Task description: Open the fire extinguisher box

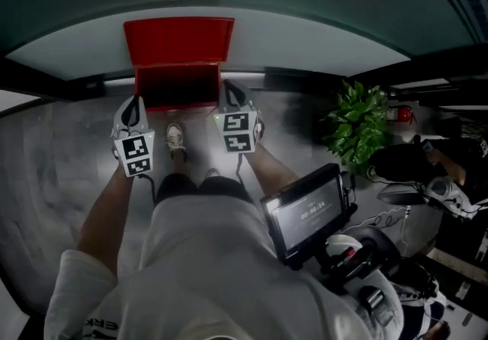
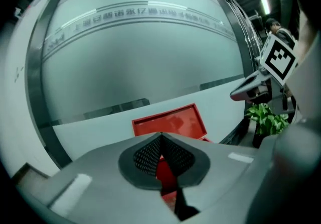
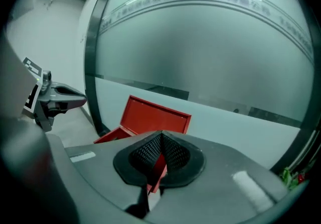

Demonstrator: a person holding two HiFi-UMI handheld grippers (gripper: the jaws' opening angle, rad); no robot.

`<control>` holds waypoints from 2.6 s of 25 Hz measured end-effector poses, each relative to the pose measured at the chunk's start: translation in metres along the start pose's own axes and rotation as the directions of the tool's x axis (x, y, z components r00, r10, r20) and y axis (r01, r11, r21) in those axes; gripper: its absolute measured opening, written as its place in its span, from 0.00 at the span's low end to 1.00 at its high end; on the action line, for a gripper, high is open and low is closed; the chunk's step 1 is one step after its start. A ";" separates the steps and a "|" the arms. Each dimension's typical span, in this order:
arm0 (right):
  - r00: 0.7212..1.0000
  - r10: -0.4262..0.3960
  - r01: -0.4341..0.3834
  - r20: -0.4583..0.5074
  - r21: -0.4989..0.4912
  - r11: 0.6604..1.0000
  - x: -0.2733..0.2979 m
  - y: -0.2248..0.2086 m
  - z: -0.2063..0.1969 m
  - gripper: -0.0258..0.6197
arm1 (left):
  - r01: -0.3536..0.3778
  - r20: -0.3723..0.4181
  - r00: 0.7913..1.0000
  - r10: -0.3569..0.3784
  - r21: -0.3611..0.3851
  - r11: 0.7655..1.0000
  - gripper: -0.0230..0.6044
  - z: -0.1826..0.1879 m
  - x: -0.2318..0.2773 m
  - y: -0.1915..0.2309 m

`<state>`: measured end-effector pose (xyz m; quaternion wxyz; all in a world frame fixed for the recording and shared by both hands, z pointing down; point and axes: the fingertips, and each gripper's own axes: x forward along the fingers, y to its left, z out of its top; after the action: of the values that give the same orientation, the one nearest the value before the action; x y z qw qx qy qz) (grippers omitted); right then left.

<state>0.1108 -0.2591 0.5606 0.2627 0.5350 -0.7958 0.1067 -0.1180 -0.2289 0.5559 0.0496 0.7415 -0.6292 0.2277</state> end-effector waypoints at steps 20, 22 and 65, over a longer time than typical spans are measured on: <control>0.970 0.192 -0.220 0.152 0.197 0.955 -0.196 0.064 0.016 0.06 | 0.150 0.245 0.966 -0.082 -0.271 0.951 0.04 0.073 -0.197 -0.057; 0.968 0.193 -0.224 0.159 0.206 0.953 -0.205 0.072 0.024 0.06 | 0.170 0.257 0.961 -0.098 -0.275 0.946 0.04 0.081 -0.205 -0.056; 0.993 0.069 -0.097 0.099 0.318 0.943 -0.216 0.084 0.036 0.06 | 0.252 0.287 0.945 -0.160 -0.319 0.914 0.04 0.093 -0.200 -0.005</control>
<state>0.0863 -0.0696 0.4246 0.1326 0.5409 -0.8001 0.2230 -0.1089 -0.0790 0.3936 0.1240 0.8062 -0.5784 0.0081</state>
